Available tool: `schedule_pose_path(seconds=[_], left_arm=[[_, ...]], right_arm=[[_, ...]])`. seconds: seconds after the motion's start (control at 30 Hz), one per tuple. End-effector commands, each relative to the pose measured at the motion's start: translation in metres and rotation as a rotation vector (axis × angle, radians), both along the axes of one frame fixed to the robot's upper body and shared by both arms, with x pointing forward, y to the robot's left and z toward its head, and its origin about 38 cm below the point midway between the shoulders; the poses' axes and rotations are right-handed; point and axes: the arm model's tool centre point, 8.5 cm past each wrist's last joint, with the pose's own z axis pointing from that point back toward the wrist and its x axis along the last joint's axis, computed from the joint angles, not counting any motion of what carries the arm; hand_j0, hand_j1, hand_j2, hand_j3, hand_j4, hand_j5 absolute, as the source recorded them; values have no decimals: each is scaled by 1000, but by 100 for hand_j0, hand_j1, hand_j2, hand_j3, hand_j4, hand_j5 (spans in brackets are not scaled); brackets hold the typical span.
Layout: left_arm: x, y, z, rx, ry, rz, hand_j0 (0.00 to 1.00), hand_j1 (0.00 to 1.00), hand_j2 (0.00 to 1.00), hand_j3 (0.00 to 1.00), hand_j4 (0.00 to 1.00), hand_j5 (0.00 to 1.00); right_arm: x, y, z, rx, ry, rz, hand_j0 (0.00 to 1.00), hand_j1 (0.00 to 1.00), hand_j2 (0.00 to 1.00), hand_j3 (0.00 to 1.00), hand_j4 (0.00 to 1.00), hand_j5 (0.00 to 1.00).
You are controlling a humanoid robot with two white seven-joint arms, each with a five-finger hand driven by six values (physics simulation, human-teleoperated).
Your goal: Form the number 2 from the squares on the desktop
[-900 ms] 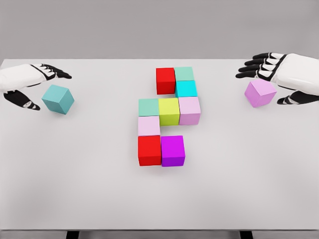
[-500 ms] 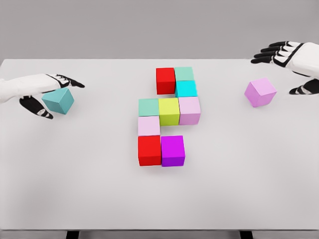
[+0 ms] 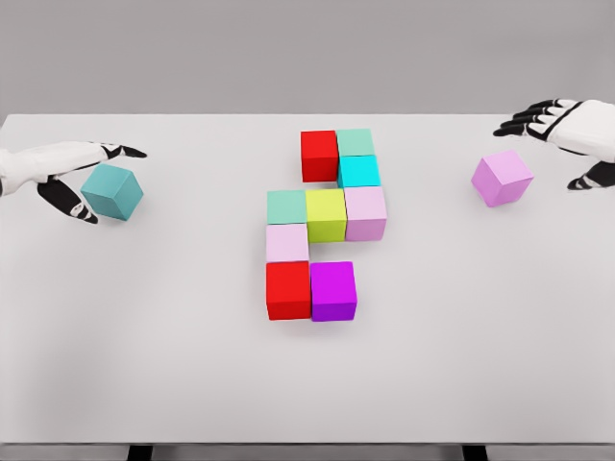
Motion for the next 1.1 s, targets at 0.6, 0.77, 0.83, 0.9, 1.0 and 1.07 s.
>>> schedule_pose_path(seconds=[0.6,0.77,0.83,0.9,1.0,1.07], left_arm=[[9,11,-23,25,-14,71,100,100,100,100,100,100],[8,11,-25,28,-9,70,100,100,100,100,100,100],[8,12,-26,29,-7,73,100,100,100,100,100,100],[8,12,-26,30,-6,75,100,100,100,100,100,100],[12,19,-28,45,-4,100,100,100,100,100,100,100],[15,14,-33,45,0,95,100,100,100,100,100,100]], right_arm=[[57,20,-59,25,176,-45,100,100,100,100,100,100],[60,21,-62,33,182,-52,100,100,100,100,100,100],[64,21,-65,39,190,-61,100,100,100,100,100,100],[68,19,-69,45,201,-78,100,100,100,100,100,100],[71,20,-72,35,212,-79,100,100,100,100,100,100],[73,22,-76,39,221,-83,100,100,100,100,100,100]])
